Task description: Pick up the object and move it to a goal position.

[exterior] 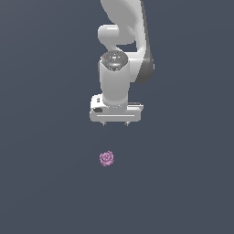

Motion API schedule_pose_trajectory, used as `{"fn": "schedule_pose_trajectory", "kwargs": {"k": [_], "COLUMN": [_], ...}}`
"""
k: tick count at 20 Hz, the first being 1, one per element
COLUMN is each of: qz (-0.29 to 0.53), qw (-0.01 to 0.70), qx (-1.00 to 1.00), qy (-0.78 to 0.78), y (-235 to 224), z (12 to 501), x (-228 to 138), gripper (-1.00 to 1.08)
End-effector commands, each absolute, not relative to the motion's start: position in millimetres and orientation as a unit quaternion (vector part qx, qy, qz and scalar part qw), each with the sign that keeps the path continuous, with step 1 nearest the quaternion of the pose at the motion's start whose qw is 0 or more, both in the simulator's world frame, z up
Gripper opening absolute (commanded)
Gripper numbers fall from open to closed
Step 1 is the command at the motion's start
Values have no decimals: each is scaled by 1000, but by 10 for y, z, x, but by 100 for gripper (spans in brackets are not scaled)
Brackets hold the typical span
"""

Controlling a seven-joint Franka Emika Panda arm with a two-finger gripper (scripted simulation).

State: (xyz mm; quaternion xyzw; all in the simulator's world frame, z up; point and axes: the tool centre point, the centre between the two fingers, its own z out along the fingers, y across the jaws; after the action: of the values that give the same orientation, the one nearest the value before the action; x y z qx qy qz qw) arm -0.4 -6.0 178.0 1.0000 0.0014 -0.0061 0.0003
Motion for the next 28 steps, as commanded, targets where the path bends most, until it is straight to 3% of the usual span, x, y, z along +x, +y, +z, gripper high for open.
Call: {"fn": "schedule_pose_trajectory", "kwargs": {"k": [1,11,28], "qz": [-6,8,5], "qw": [0,2,-3], "qx": [1000,999,998], "qy": [1,47,-58], "y": [-61,287,81], "z": [1780,1914,1684], "x": [-4,59,367], "gripper": [100,100,100]}}
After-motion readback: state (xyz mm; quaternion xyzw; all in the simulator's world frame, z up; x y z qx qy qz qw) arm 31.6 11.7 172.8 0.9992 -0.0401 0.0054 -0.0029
